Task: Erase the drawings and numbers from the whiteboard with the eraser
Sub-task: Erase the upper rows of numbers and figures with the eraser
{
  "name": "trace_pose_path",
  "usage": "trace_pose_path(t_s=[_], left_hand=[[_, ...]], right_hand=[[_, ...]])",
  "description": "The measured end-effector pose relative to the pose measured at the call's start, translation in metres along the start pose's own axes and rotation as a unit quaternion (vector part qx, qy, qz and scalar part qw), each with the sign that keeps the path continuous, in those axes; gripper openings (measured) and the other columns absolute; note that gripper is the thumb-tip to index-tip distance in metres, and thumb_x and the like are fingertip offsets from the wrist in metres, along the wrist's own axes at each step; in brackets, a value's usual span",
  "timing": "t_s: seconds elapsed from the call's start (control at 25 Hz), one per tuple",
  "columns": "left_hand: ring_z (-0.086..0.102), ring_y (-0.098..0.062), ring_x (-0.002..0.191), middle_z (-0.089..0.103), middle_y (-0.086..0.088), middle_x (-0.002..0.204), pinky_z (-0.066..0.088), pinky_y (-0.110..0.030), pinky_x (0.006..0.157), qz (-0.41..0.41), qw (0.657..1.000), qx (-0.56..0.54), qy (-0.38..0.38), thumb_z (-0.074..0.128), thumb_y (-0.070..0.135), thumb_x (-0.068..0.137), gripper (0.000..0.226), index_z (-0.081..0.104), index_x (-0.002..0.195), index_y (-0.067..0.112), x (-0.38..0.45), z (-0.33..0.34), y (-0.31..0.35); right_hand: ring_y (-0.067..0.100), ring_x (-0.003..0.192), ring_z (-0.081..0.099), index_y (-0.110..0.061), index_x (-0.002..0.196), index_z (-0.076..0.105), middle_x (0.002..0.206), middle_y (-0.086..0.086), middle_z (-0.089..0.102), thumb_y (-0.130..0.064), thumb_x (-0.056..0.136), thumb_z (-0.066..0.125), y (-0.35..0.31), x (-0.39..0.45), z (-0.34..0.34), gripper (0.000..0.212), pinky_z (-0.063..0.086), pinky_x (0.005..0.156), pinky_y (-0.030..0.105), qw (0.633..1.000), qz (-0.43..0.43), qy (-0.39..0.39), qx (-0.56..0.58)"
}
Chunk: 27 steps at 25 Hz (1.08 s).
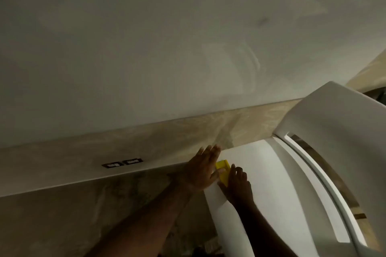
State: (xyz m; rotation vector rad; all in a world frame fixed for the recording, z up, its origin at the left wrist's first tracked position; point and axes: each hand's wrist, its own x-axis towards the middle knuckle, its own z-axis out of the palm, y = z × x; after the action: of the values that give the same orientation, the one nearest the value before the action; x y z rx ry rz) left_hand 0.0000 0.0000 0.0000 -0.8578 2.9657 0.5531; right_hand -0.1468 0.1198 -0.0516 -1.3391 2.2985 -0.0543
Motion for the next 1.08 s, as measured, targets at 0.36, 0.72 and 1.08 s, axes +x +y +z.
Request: trace_pose_path(t_s=[0.36,0.72,1.08], left_hand=[[0.021,-0.033,0.164,0.022,-0.012,0.178,0.026,-0.053,0.132,0.005,0.996,0.048,0.077,0.017,0.064,0.113,0.079,0.021,0.171,0.012,-0.011,0.007,-0.012],[0.025,-0.032,0.165,0.024,-0.014,0.179,0.022,-0.050,0.131,-0.053,0.963,0.151,0.217,0.023,0.061,0.114,0.079,0.030,0.170,0.006,-0.025,-0.139,-0.017],[0.027,-0.037,0.164,0.021,-0.017,0.179,0.015,-0.047,0.133,-0.085,0.897,0.252,0.354,0.036,0.059,0.112,0.082,0.027,0.169,0.001,-0.081,-0.344,-0.066]], right_hand=[[0.022,0.124,0.048,-0.012,0.159,0.021,0.147,0.006,0.038,-0.046,0.104,0.052,-0.001,-0.002,0.008,0.071,0.051,0.087,0.028,0.999,0.034,0.015,0.034],[0.017,0.073,0.056,-0.016,0.118,0.058,0.098,-0.001,0.058,-0.037,0.060,0.079,-0.053,-0.011,-0.084,0.065,0.036,0.045,0.016,0.985,-0.112,0.129,0.035],[0.024,0.082,0.064,-0.020,0.127,0.050,0.104,-0.002,0.055,-0.045,0.067,0.069,-0.157,-0.021,-0.254,0.068,0.049,0.048,0.031,0.920,-0.270,0.283,-0.012]])
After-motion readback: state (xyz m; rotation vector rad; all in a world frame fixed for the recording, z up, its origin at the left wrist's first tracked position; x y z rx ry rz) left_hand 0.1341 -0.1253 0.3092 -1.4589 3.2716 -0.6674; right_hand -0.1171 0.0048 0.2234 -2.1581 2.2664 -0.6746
